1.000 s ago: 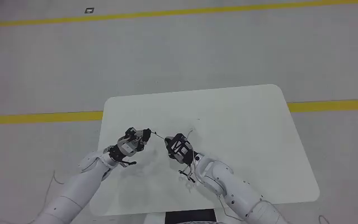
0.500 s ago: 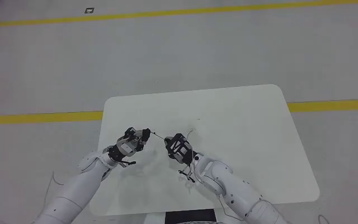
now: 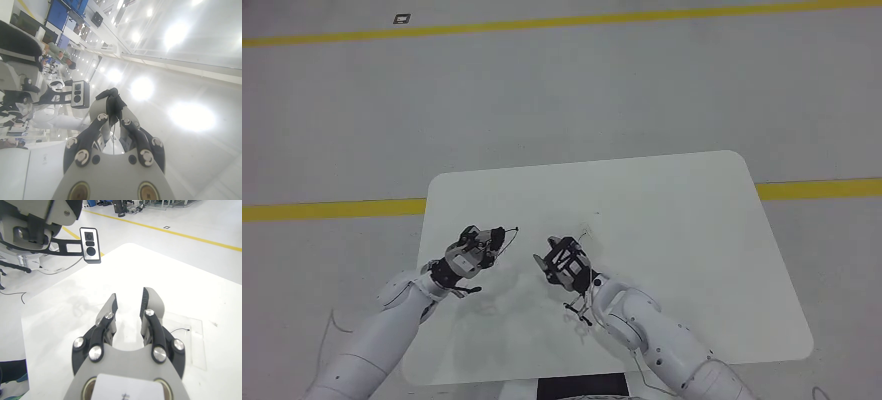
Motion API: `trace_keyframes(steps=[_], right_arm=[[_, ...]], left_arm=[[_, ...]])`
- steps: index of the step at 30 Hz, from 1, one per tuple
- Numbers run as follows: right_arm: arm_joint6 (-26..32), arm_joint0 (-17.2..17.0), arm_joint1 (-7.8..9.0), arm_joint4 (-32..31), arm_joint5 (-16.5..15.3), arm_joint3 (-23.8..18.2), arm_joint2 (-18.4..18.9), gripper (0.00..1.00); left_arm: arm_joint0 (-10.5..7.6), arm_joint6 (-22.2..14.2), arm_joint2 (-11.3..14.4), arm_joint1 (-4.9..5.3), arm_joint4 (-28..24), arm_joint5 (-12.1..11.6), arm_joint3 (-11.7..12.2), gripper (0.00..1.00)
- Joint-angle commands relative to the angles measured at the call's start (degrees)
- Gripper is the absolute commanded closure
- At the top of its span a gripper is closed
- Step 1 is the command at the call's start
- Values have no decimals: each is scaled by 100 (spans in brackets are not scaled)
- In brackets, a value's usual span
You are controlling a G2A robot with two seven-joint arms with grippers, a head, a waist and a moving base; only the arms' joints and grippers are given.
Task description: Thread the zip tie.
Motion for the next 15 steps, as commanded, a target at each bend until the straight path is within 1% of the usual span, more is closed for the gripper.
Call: trace_keyframes(steps=[1,4,15], right_arm=[[-40,-9,0,30,3,-21,17,0],[-62,-12,0,44,-2,-31,25,0],[-62,-12,0,44,-2,-31,25,0]], left_arm=[[23,2,-35,-2,13,6,-13,100],[59,6,-80,-1,76,35,-39,100],[59,6,-80,-1,76,35,-39,100]])
